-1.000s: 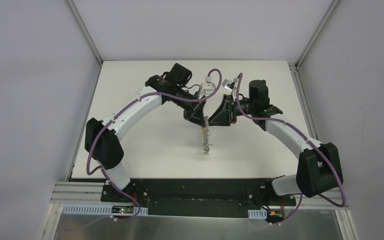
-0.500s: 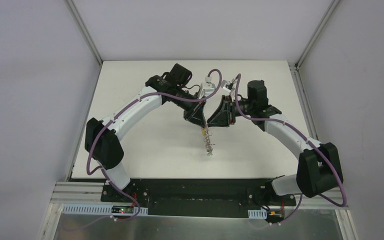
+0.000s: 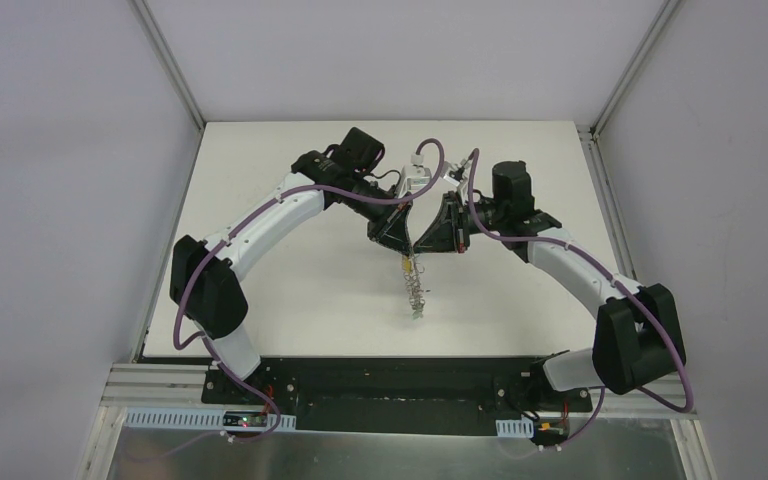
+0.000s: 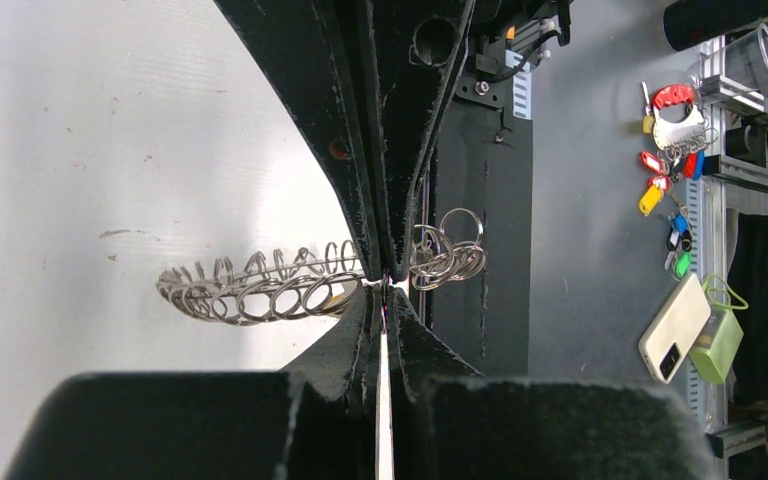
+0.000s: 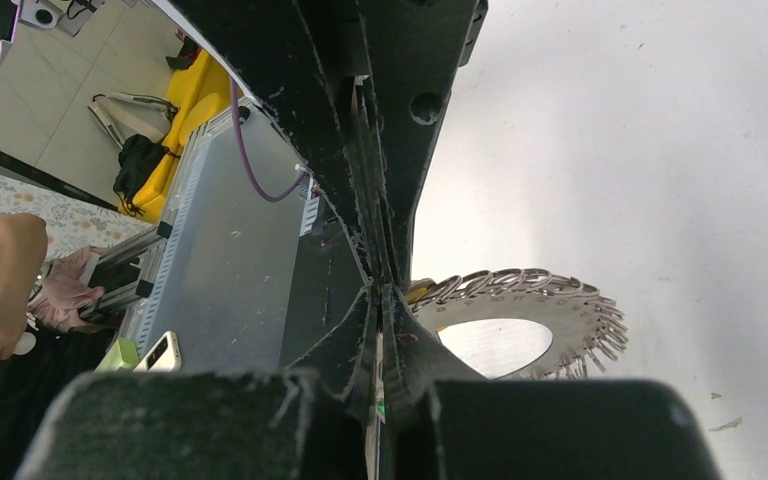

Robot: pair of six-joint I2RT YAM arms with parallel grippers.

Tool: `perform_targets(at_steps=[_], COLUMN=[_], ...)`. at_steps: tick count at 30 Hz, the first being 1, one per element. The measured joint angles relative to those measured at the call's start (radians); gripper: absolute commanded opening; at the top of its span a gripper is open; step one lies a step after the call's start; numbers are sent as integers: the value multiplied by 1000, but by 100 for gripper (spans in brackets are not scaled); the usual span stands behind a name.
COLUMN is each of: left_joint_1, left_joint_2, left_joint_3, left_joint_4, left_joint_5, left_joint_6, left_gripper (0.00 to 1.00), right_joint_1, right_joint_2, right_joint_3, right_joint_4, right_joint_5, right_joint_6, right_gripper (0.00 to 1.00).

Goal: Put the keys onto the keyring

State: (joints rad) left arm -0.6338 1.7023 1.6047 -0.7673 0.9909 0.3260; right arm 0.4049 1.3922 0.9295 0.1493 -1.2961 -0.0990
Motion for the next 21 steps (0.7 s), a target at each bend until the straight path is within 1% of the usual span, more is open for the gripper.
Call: perform_targets(at_steps=[2, 5, 10, 15, 18, 21], left_joint_1=[0, 0, 0, 0, 0, 0], left_joint_2=[2, 5, 3, -49, -76, -81], left_joint_3=[0, 0, -2, -48, -67, -67], left_joint_4=[-1, -1, 11, 38, 49, 62], left_joint_5=[-1, -3, -28, -88, -111, -122], left_joint_6=[0, 2, 18, 57, 69, 79], left_gripper=[1, 20, 34, 39, 39, 36], right_joint_1=[0, 0, -1, -3, -5, -7], right_joint_2=[4, 10, 12, 12, 12, 13], right_joint_3=[3, 10, 29, 37, 37, 37], right_joint_4=[-6, -19, -38, -38, -28, -20], right_joint_5=[-2, -1, -3, -3, -3, -4], right_joint_6=[-3, -8, -5, 11, 32, 48], right_gripper=[0, 0, 0, 0, 0, 0])
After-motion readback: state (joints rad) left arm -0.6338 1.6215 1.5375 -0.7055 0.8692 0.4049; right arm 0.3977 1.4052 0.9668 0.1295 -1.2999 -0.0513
